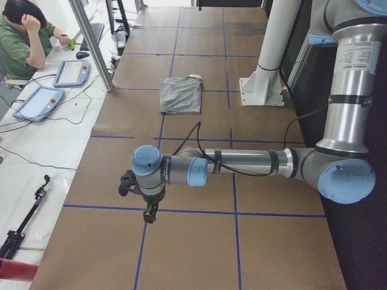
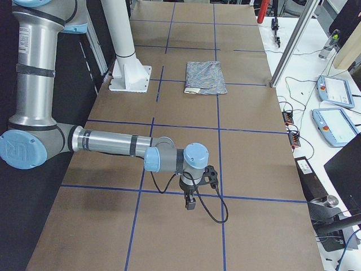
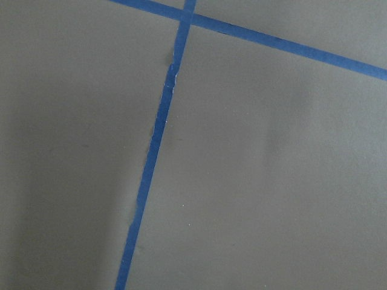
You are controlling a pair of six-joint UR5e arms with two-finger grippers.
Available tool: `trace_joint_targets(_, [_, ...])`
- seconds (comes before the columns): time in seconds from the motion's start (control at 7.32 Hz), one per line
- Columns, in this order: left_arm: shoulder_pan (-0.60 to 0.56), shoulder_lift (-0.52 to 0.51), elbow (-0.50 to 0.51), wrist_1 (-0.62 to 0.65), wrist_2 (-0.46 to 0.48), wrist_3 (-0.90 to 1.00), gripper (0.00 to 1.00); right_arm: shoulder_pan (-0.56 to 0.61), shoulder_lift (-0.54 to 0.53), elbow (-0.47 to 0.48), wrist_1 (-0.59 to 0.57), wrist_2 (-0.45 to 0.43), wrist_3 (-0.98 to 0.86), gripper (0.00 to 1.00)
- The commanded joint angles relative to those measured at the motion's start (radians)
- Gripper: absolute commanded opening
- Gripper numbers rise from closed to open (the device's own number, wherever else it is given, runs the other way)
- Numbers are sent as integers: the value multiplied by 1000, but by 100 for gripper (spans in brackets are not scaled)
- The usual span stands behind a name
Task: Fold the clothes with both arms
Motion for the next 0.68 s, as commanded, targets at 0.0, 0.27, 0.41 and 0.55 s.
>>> trace_joint_targets(0.0, [-9,-2,-2,2,-35,21,100,0,-2,2,0,1,-3,100])
trace_joint_targets(0.27, [-4,7,-11,0,-26,25,100,0,-1,8,3,-13,-14,100])
trace_joint_targets(0.41, [8,2,-11,1,-21,22,100,0,-1,8,3,-16,-4,100])
trace_joint_targets(0.55, [8,5,-8,1,-17,21,100,0,-16,8,3,-16,-2,100])
